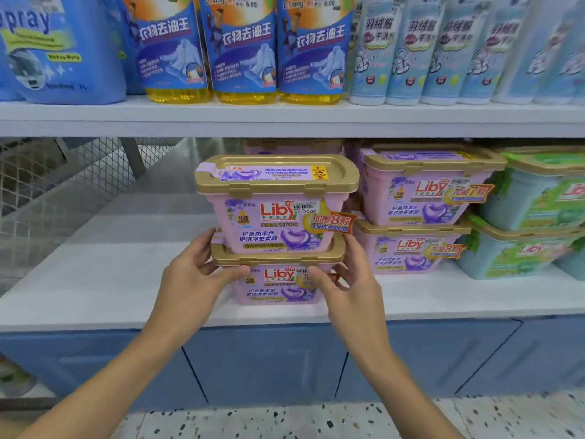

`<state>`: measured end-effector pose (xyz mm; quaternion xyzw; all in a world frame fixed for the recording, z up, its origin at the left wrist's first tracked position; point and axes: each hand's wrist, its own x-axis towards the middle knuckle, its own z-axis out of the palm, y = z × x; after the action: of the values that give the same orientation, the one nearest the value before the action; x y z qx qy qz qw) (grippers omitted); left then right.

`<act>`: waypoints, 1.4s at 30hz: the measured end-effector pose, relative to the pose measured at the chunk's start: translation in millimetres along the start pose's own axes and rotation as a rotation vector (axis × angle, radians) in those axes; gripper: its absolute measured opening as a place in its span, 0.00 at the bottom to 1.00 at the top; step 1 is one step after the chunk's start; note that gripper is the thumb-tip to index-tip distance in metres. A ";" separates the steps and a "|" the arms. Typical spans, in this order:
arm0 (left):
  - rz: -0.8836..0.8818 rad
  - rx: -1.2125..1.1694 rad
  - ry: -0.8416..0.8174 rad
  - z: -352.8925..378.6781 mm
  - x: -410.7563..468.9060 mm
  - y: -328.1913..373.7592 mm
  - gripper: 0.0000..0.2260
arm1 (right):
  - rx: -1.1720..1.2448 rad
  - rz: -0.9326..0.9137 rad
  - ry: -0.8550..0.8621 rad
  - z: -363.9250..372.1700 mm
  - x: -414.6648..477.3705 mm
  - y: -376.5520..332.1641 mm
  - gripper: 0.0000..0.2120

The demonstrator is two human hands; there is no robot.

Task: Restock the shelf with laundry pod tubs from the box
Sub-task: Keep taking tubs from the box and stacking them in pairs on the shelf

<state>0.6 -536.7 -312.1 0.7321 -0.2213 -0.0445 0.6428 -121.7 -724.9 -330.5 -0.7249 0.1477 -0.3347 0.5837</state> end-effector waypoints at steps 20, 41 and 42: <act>0.022 -0.085 -0.148 37.0 55.0 -21.7 0.30 | -0.068 -0.053 0.062 15.1 55.0 19.0 0.31; -0.166 -0.296 -0.361 44.4 101.7 -41.5 0.33 | 0.335 0.278 -0.279 11.9 109.1 46.8 0.19; -0.164 -0.293 -0.355 46.3 102.7 -42.1 0.31 | 0.337 0.286 -0.281 11.9 111.4 46.9 0.18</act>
<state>87.9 -615.3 -337.9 0.6271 -0.2619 -0.2561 0.6875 -24.0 -796.2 -341.1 -0.6284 0.1083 -0.1645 0.7525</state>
